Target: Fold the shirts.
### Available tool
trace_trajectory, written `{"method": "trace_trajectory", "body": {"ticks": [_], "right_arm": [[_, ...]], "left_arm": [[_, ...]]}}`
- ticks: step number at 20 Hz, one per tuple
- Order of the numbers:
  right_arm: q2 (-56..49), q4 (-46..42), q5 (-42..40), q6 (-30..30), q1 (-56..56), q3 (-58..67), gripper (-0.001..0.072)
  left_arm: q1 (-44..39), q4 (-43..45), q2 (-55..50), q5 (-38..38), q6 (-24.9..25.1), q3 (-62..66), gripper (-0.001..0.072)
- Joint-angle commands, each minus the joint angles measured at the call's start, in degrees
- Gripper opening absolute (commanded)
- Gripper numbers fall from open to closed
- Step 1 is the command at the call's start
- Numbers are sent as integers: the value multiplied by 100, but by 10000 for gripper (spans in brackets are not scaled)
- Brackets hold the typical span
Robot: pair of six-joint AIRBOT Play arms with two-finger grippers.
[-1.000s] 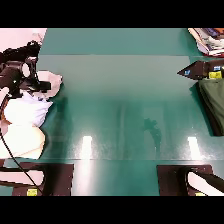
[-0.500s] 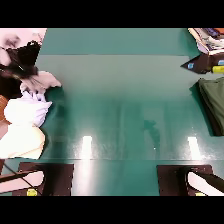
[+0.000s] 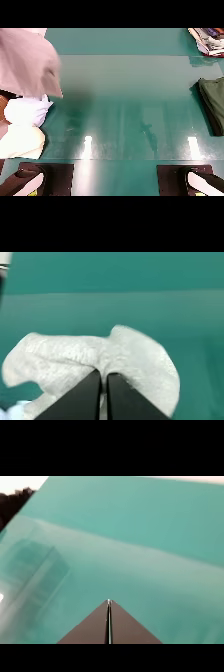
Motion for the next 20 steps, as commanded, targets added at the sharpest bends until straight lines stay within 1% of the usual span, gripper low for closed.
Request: {"method": "trace_trajectory", "body": {"ticks": [1, 3, 5, 6, 8, 9, 10, 13, 14, 17, 20], "right_arm": [[2, -2, 46, 0, -2, 221, 15], [0, -4, 197, 0, -2, 221, 15], [0, -4, 323, 2, -2, 219, 15], [0, -2, 361, 2, -2, 221, 15], [0, -4, 448, 2, -2, 219, 15], [0, -4, 496, 2, -2, 221, 15], [0, -4, 538, 2, -2, 219, 15], [0, -7, 654, 2, -2, 219, 15], [2, -7, 656, 2, -2, 219, 15], [-2, -7, 654, 2, -2, 210, 15], [-13, -7, 654, 2, -2, 210, 15]], "left_arm": [[-1233, -361, -162, -173, -114, -442, 22], [-1963, -640, -503, -15, -98, -999, 23], [-2520, -918, -922, 157, -68, -1384, 24], [-2730, -1005, -1134, 254, -37, -1502, 36], [-3027, -1084, -1543, 431, 63, -1543, 628], [-3047, -1075, -1674, 542, 136, -1543, 675], [-3003, -988, -1718, 634, 262, -1537, 674], [-2516, -153, -1725, 702, 188, -1558, 674], [-2247, -79, -1735, 667, 138, -1602, 674], [-1325, -310, -1825, 627, 52, -2085, 674], [-745, -669, -1921, 695, 59, -3036, 674]]}}
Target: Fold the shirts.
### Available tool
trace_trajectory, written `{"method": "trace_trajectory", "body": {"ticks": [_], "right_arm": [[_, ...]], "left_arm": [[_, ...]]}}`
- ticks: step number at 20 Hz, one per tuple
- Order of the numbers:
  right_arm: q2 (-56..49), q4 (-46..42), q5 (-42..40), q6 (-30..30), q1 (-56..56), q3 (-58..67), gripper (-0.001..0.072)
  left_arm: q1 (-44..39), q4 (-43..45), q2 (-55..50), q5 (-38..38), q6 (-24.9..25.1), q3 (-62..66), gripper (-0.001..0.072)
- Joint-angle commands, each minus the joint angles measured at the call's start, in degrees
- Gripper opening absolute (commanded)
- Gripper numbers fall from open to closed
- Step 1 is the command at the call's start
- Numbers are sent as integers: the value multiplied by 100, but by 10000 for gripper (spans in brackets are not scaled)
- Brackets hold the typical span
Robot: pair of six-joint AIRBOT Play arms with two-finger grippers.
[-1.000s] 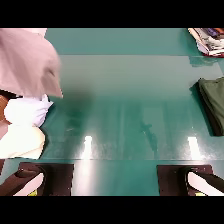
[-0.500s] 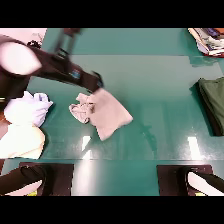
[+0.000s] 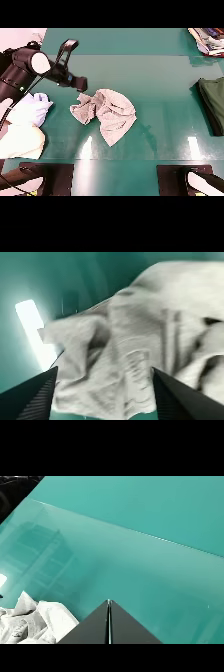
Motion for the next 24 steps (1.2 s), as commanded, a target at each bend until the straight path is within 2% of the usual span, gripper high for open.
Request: {"method": "trace_trajectory", "body": {"ticks": [1, 5, 12, 13, 15, 17, 18, 21, 23, 24], "right_arm": [[-15, -4, 11, 2, -2, -2, 15], [-136, 0, 87, 4, -2, -2, 15], [-599, 4, 866, 28, 0, -2, 15], [-693, 2, 949, 129, 0, -4, 15], [-916, 2, 1150, 245, 20, -4, 15], [-1141, -98, 1290, 267, 179, -4, 15], [-1252, -249, 1333, 269, 306, -4, 15], [-1554, -968, 1397, 485, 892, -195, 15], [-1668, -1084, 1381, 522, 1294, -774, 21], [-1716, -1084, 1357, 522, 1484, -1141, 177]], "left_arm": [[614, -240, -127, 63, -31, -1019, 675], [619, -175, -133, 435, 31, -1987, 675], [619, -155, -144, 804, -44, -2114, 674], [619, -153, -155, 813, -42, -2114, 621], [619, -138, -179, 922, -44, -2114, 340], [619, -136, -186, 1172, -190, -2114, 166], [619, -136, -184, 1274, -223, -2111, 28], [619, -20, -177, 1217, -319, -1974, 23], [619, 149, -173, 1012, -304, -1692, 23], [619, 225, -173, 916, -295, -1508, 23]]}}
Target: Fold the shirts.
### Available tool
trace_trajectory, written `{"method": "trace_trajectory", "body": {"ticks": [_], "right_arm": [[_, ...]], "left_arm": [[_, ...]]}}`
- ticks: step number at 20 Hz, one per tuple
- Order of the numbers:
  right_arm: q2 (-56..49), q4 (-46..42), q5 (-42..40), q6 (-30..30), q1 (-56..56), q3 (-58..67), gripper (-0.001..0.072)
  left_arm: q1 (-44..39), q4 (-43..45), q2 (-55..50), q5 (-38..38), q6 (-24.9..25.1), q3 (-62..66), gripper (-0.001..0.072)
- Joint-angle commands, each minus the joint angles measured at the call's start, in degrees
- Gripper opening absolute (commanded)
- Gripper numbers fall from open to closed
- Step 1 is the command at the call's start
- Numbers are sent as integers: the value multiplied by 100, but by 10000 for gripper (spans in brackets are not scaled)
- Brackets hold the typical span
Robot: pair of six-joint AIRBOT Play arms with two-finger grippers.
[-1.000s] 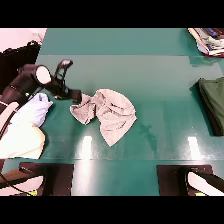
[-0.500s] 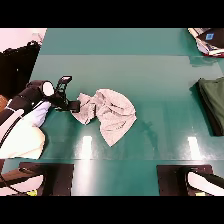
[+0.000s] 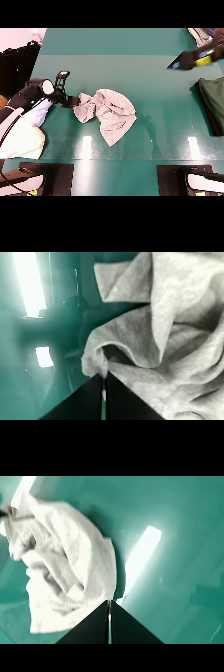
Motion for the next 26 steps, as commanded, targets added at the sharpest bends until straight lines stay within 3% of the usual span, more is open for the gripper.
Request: {"method": "trace_trajectory", "body": {"ticks": [1, 2, 8, 9, 12, 13, 19, 26], "right_arm": [[-249, -289, -48, 101, 688, -986, 476], [-330, -289, -188, 101, 896, -1333, 540], [-1047, -254, -1318, 138, 2044, -2100, 536], [-1169, -262, -1379, 140, 2127, -2002, 506], [-1438, -306, -1506, 138, 2192, -1609, 218], [-1449, -315, -1554, 136, 2164, -1504, 32], [-1255, -345, -953, 140, 1532, -337, 13], [404, -1257, -769, 136, 728, 1292, 13]], "left_arm": [[2, 238, 7, -240, -28, 461, 23], [0, 234, 4, -258, -28, 621, 23], [0, 212, 9, -173, -31, 876, 23], [0, 212, 9, -177, -31, 876, 23], [0, 210, 9, -214, -33, 876, 23], [0, 210, 9, -227, -33, 879, 23], [2, 422, 717, -234, -24, 1366, 22], [0, 671, 2365, -361, 127, 3663, 23]]}}
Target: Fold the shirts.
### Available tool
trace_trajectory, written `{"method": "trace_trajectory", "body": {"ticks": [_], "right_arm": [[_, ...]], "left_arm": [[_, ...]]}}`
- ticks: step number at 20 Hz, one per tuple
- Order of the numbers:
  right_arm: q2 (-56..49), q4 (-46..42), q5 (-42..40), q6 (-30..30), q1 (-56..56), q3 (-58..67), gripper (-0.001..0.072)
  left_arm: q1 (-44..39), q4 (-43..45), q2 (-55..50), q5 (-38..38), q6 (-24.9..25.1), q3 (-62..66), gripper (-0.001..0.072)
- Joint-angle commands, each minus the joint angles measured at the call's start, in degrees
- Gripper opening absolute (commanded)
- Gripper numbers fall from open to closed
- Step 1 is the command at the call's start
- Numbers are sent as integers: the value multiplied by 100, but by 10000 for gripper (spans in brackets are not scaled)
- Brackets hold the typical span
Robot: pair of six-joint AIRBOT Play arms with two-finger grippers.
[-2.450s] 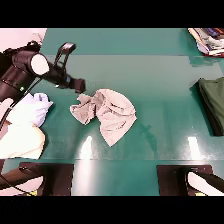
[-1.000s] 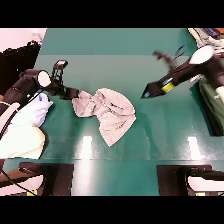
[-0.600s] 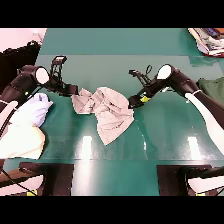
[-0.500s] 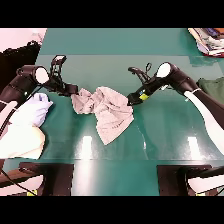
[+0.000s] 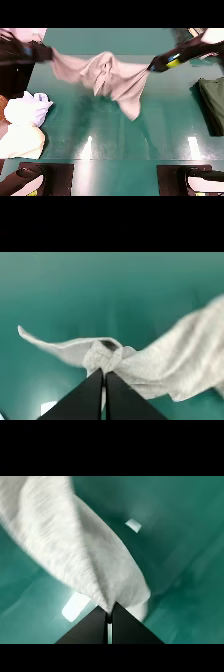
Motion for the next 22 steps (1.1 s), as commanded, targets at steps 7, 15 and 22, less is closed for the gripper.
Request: {"method": "trace_trajectory", "body": {"ticks": [7, 15, 22], "right_arm": [[1823, -417, 76, 0, -723, 1193, 13], [1801, -404, 1117, 330, -719, 1187, 13], [332, -367, 1912, 538, -686, -162, 13]], "left_arm": [[0, -396, 1032, -164, 76, 2151, 23], [0, -417, 841, -566, 79, 1733, 23], [0, -400, -435, -702, 177, -350, 23]]}}
